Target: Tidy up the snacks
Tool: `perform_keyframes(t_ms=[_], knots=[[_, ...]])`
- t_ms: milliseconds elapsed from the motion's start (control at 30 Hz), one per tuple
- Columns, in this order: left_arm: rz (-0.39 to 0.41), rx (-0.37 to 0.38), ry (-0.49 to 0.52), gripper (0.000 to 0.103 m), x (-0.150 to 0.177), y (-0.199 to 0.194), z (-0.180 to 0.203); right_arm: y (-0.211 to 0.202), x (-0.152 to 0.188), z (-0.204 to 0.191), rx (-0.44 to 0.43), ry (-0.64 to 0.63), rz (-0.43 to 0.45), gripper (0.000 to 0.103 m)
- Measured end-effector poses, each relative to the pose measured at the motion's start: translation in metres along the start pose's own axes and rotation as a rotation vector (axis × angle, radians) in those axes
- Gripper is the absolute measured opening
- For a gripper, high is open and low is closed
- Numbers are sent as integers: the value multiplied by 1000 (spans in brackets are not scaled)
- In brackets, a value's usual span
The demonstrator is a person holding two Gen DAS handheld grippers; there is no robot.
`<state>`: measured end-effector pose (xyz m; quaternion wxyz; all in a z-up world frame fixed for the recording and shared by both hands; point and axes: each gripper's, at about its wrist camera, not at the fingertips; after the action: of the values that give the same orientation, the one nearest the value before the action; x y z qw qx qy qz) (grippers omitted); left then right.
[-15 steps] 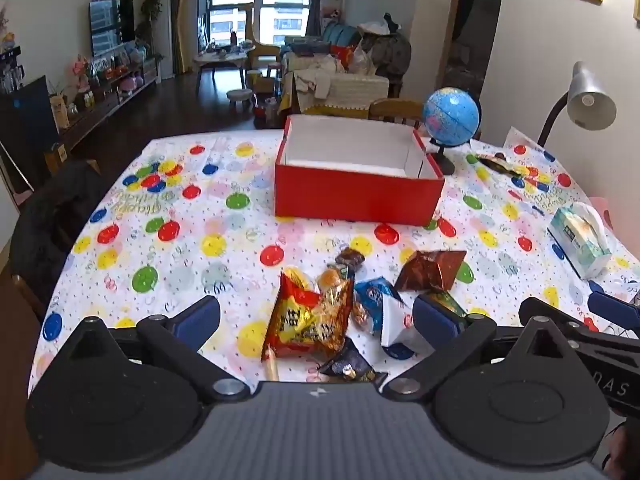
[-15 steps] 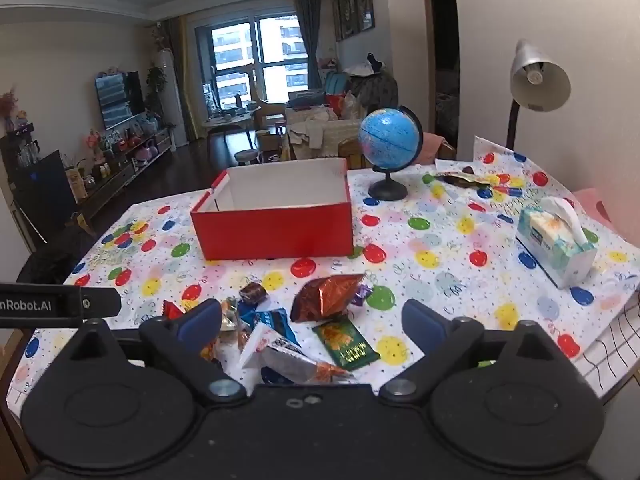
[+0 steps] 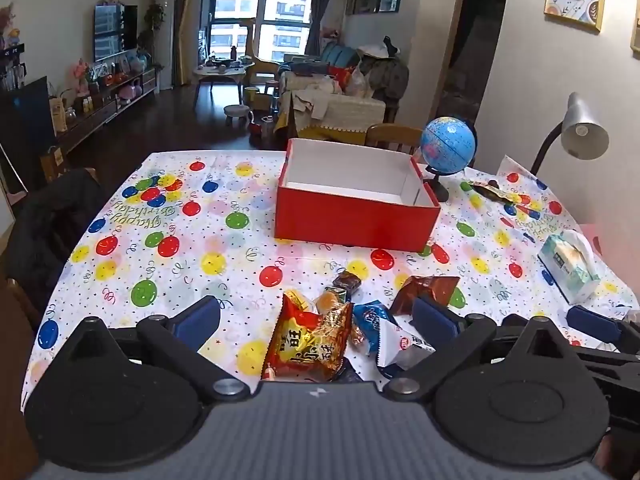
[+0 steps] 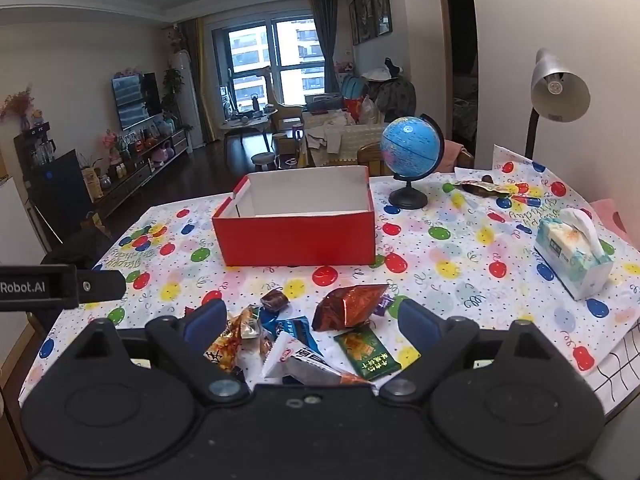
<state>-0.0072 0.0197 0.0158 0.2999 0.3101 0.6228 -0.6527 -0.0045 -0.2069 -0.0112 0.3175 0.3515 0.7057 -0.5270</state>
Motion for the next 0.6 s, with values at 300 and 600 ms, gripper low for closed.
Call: perform_keyframes(t_ms=[300,600], knots=[[-26,9,5,103,5,-3,1,-1,2,0,-5,-1,-1,93],[-84,-6,-3,103,7,0,5,-2,4,0,-6,0,-3,93]])
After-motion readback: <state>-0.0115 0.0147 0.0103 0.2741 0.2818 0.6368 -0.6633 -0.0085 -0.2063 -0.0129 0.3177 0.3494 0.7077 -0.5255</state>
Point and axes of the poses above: each gripper's, at about its wrist camera, not at the fingertips, and y roughly the way its jaws point, z to its right, x to its underside, and after that the axes turned 7 degrees about y, right-handed
